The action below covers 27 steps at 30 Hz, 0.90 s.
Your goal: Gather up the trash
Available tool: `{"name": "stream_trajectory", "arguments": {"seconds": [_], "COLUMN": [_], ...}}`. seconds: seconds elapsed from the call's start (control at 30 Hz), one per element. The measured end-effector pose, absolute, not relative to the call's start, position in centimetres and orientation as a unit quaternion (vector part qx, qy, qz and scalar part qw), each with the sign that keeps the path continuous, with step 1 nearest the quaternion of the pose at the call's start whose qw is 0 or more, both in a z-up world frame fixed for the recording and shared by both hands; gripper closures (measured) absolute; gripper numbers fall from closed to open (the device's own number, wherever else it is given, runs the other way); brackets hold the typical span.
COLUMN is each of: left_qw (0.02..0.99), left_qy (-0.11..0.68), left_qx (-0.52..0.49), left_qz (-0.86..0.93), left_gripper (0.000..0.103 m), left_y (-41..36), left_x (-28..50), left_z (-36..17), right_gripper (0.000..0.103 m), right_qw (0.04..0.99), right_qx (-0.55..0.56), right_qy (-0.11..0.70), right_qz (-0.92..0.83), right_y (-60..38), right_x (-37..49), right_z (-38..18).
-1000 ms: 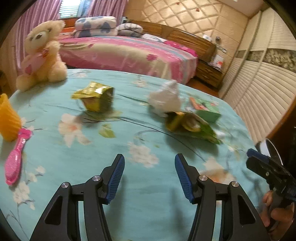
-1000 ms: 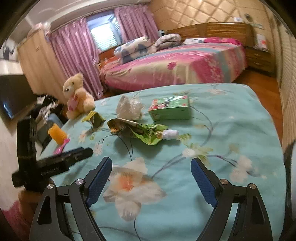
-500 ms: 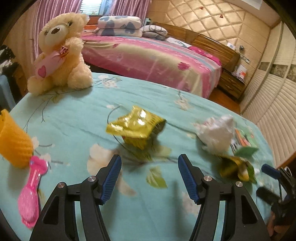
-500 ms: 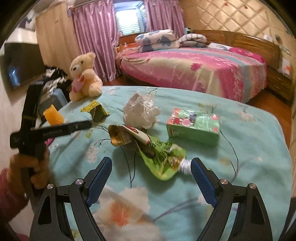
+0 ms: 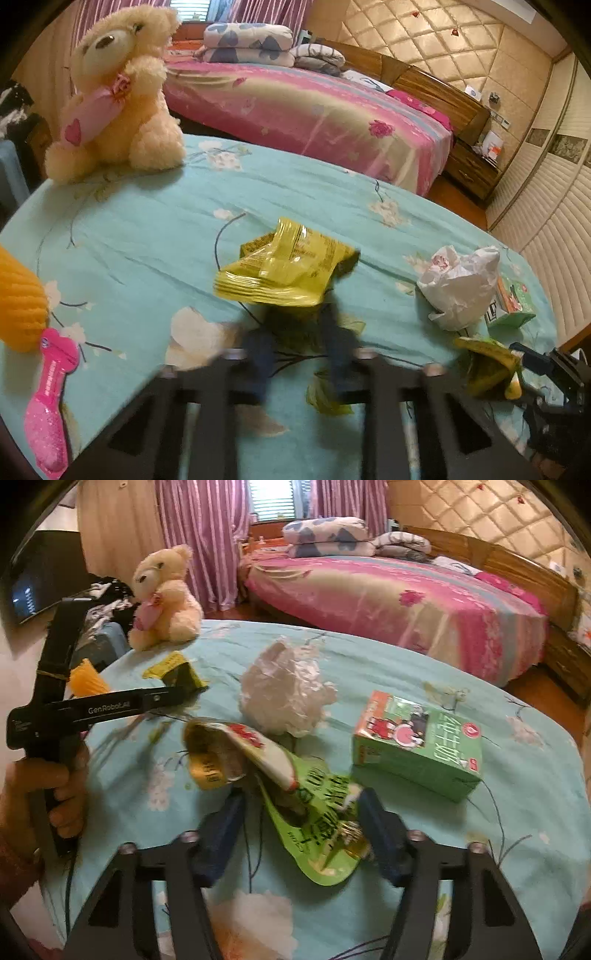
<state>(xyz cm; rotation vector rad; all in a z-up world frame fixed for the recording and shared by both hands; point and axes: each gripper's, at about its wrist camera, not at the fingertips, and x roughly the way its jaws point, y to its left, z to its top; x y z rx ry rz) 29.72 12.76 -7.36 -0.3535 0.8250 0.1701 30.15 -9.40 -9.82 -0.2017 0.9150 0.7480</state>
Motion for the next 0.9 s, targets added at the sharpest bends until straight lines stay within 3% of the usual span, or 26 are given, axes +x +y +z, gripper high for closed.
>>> {"name": "stream_trajectory", "arguments": {"seconds": [0.07, 0.1, 0.23, 0.53, 0.6, 0.67, 0.73, 0.9], "left_qw": [0.901, 0.904, 0.912, 0.919, 0.913, 0.911, 0.912, 0.916], "left_qy": [0.392, 0.387, 0.374, 0.368, 0.377, 0.375, 0.368, 0.367], "left_qx": [-0.167, -0.163, -0.151, -0.135, -0.145, -0.152, -0.149, -0.114], "left_qz": [0.079, 0.08, 0.069, 0.048, 0.061, 0.078, 0.105, 0.116], "left_gripper": [0.1, 0.103, 0.103, 0.103, 0.096, 0.08, 0.039, 0.034], "left_y": [12.7, 12.6, 11.6, 9.9, 10.8, 11.6, 12.2, 11.6], "left_x": [29.4, 29.1, 27.6, 24.0, 24.1, 24.3, 24.7, 27.6], "left_z": [-7.1, -6.9, -6.1, -5.4, -5.3, -5.0, -4.6, -4.2], "right_gripper": [0.059, 0.065, 0.076, 0.084, 0.084, 0.084, 0.084, 0.084], "right_qw": [0.826, 0.828, 0.833, 0.841, 0.841, 0.84, 0.841, 0.837], "right_qx": [-0.076, -0.07, -0.052, -0.005, 0.012, 0.026, 0.034, 0.058], "right_qy": [0.434, 0.433, 0.432, 0.433, 0.437, 0.438, 0.437, 0.448], "right_qz": [0.352, 0.35, 0.342, 0.324, 0.32, 0.321, 0.317, 0.31], "right_y": [-10.0, -10.3, -11.3, -14.1, -14.8, -15.3, -15.9, -16.5], "right_x": [29.9, 29.6, 28.6, 25.7, 25.4, 25.1, 24.9, 24.6], "right_z": [-9.6, -9.4, -8.7, -7.7, -7.4, -7.2, -7.0, -7.6]}}
